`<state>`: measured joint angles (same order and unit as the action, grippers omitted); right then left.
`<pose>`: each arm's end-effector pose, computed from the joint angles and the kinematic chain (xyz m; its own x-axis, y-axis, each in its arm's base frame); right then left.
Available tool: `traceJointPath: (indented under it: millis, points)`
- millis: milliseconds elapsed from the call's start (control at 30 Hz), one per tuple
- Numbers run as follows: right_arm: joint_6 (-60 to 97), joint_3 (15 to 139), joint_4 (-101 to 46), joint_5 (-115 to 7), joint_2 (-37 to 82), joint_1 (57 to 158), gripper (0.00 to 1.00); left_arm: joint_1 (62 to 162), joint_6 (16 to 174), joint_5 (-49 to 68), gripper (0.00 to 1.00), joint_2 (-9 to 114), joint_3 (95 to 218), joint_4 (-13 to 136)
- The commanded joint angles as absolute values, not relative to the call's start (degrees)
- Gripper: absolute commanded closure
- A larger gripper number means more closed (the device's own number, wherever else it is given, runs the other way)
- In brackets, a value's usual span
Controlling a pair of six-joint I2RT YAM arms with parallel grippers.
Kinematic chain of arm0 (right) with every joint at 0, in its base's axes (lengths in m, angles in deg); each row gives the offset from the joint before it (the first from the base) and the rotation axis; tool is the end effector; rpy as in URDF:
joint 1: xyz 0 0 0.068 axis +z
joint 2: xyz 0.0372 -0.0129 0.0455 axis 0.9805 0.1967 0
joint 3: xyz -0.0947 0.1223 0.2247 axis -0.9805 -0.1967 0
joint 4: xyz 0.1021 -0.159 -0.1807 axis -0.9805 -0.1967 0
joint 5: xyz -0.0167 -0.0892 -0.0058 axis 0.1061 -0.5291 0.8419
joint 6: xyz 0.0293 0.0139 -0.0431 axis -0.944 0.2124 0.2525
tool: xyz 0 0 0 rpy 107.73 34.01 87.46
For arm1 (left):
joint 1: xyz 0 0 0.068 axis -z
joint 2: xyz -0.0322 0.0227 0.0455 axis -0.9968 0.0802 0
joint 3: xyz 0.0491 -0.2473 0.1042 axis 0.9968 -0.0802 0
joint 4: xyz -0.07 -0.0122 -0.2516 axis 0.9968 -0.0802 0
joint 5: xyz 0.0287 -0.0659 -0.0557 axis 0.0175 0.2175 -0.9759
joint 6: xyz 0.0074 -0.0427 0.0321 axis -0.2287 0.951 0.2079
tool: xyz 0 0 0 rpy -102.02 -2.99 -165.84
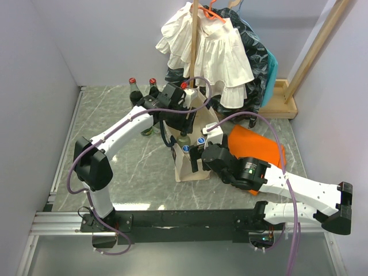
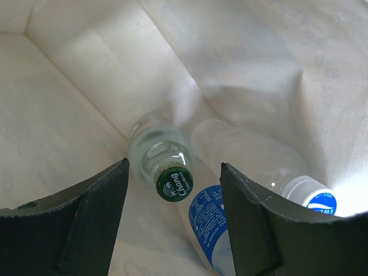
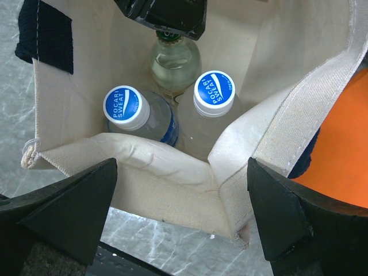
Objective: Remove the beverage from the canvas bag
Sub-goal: Take out the drink from the canvas bag.
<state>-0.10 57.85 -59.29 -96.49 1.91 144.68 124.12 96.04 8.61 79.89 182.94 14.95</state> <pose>0.1081 0.1937 0.3265 -0.4586 -0.1647 -0.8733 -0.4121 0.9100 0.0448 0.3088 -0.2547 0.3272 -0.7340 0.3040 -0.6072 0.5469 0.7947 -0.2633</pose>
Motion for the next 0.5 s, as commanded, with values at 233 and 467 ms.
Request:
traceJointPath:
  millis: [233, 467]
  points:
    - [-1.82, 55.68, -63.96, -94.27, 2.48, 145.19, 0.00, 124.51, 96.85, 10.68, 0.34, 81.52, 184.84, 11.96]
    - [-1.82, 55.50, -63.70, -94.09, 2.48, 145.19, 0.00, 124.86, 96.49, 9.89, 0.36, 83.45, 185.54, 10.64]
